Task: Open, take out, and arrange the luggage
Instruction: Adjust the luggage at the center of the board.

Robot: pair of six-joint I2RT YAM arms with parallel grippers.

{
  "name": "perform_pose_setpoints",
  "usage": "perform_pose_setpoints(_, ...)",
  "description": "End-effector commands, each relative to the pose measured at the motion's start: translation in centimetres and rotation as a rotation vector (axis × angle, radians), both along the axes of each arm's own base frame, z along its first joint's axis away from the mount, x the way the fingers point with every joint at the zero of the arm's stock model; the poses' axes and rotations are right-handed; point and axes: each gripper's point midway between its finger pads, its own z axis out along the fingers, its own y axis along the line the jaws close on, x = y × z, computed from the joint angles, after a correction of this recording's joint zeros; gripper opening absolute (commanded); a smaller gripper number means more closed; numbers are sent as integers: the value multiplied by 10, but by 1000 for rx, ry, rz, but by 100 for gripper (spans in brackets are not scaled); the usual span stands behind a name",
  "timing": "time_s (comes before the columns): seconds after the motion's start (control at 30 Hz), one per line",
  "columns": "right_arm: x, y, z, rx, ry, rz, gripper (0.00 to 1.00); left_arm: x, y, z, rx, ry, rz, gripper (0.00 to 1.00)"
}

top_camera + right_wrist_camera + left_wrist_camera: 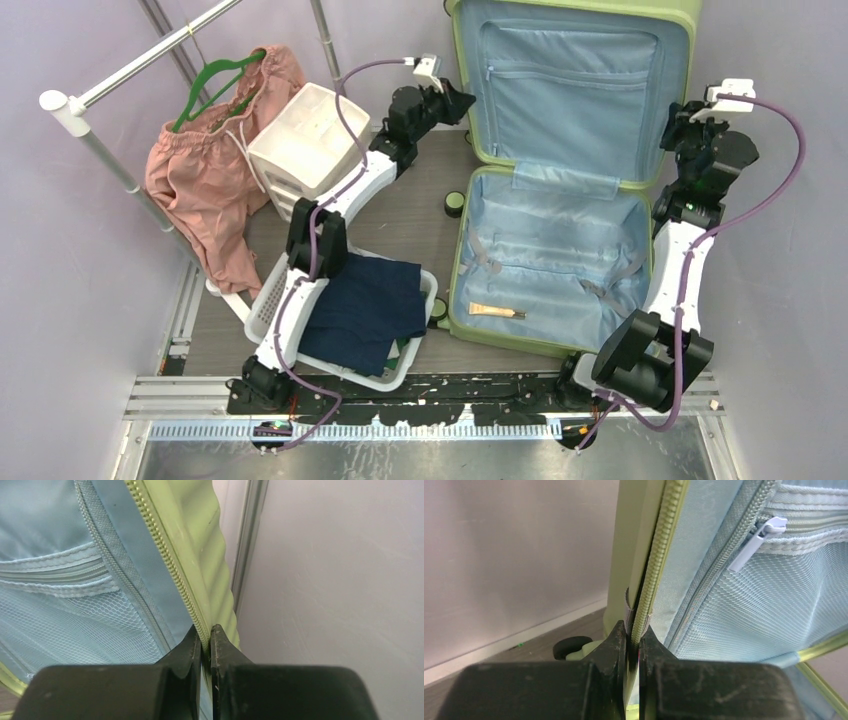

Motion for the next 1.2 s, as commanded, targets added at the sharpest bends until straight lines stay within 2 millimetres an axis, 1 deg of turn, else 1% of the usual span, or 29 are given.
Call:
perform_pose_setpoints(0.0, -39, 18, 70, -48, -193, 29, 1, -64, 16, 154, -244, -273, -90, 2)
perform_pose_setpoints(0.07, -43, 14, 70, -55, -200, 16, 1, -66, 17, 146, -238, -253, -96, 6)
perform_pose_setpoints(0.2, -49, 4, 73, -66, -214, -7, 1, -75, 22, 139, -220, -214, -100, 36)
perform_pose_setpoints(0.23, -49, 3, 72, -64, -217, -7, 1, -77, 25, 137, -213, -200, -96, 42)
perform_pose_setpoints(0.3, -51, 1, 72, -57, -222, -8, 1, -79, 33, 123, -192, -146, -74, 53)
perform_pose_setpoints(0.37, -54, -1, 70, -49, -225, -10, 1, -83, 43, 109, -161, -83, -45, 59)
perform_pose_setpoints(0.43, -54, -2, 66, -39, -223, -14, 1, -94, 52, 99, -133, -36, -41, 61)
perform_pose_setpoints(0.5, -54, -3, 63, -34, -223, -14, 1, -109, 58, 88, -84, 21, -54, 61)
perform_pose_setpoints(0.53, -53, -4, 62, -29, -223, -16, 1, -117, 61, 73, -39, 85, -60, 61)
perform_pose_setpoints(0.57, -53, -4, 62, -28, -223, -19, 1, -127, 65, 65, -7, 131, -69, 61)
perform_pose_setpoints(0.63, -52, -6, 60, -24, -217, -25, 1, -151, 71, 41, 66, 235, -84, 62)
perform_pose_setpoints(0.73, -50, -9, 57, -19, -208, -32, 1, -191, 79, 3, 203, 377, -102, 63)
perform_pose_setpoints(0.83, -48, -11, 53, -9, -200, -38, 1, -233, 73, -29, 312, 491, -142, 67)
perform_pose_setpoints(0.93, -46, -13, 51, -9, -191, -41, 1, -261, 65, -60, 438, 581, -136, 69)
perform_pose_setpoints(0.97, -45, -14, 50, -6, -185, -41, 1, -266, 61, -65, 468, 600, -125, 69)
perform_pose_setpoints(1.07, -43, -14, 48, -2, -176, -38, 1, -282, 53, -95, 582, 682, -108, 69)
perform_pose_setpoints(1.17, -43, -14, 47, -3, -171, -40, 1, -294, 45, -122, 649, 751, -111, 68)
